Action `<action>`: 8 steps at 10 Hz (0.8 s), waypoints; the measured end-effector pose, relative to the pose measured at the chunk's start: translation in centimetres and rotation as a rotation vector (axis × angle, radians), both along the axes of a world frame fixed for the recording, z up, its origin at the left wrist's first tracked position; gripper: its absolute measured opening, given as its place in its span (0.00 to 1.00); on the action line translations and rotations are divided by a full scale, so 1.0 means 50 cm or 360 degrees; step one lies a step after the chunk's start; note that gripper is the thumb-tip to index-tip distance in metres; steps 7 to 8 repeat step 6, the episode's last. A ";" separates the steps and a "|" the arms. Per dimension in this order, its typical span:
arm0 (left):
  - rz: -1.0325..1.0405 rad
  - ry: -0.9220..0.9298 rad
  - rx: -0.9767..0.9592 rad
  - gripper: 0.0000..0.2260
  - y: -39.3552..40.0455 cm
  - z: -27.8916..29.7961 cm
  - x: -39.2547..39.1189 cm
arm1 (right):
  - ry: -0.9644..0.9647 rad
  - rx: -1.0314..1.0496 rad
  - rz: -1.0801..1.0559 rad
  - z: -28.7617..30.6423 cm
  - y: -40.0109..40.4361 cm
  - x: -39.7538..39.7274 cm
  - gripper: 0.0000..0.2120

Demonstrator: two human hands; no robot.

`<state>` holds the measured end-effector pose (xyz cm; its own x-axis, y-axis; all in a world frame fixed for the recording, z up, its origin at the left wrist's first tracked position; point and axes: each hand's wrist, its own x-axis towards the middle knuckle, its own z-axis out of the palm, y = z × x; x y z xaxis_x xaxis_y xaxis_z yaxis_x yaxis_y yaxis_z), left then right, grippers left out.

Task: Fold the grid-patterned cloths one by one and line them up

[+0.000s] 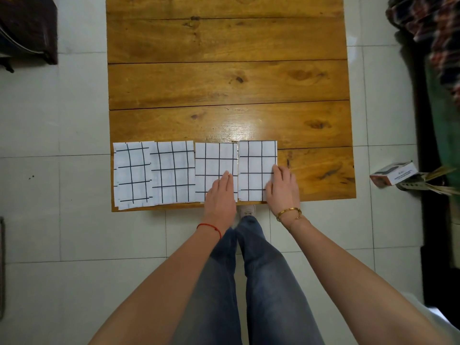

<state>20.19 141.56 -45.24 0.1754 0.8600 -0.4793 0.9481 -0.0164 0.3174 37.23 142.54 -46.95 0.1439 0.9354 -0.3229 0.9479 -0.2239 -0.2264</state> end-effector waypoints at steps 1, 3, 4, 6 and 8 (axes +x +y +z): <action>-0.0013 0.0027 -0.0013 0.31 0.003 -0.002 0.002 | 0.0005 0.0011 0.0057 -0.002 -0.006 -0.002 0.20; -0.0067 0.0052 0.0001 0.31 0.008 -0.005 0.004 | 0.0003 -0.0003 0.0139 0.000 -0.007 0.009 0.21; -0.0085 0.0076 0.0033 0.31 0.005 -0.014 0.005 | 0.0016 0.0023 0.0144 -0.003 -0.007 0.013 0.20; -0.0059 0.0092 0.0038 0.31 0.005 -0.003 0.006 | 0.0094 0.0040 0.0089 0.002 -0.001 0.014 0.20; -0.0059 0.0092 0.0038 0.31 0.005 -0.003 0.006 | 0.0094 0.0040 0.0089 0.002 -0.001 0.014 0.20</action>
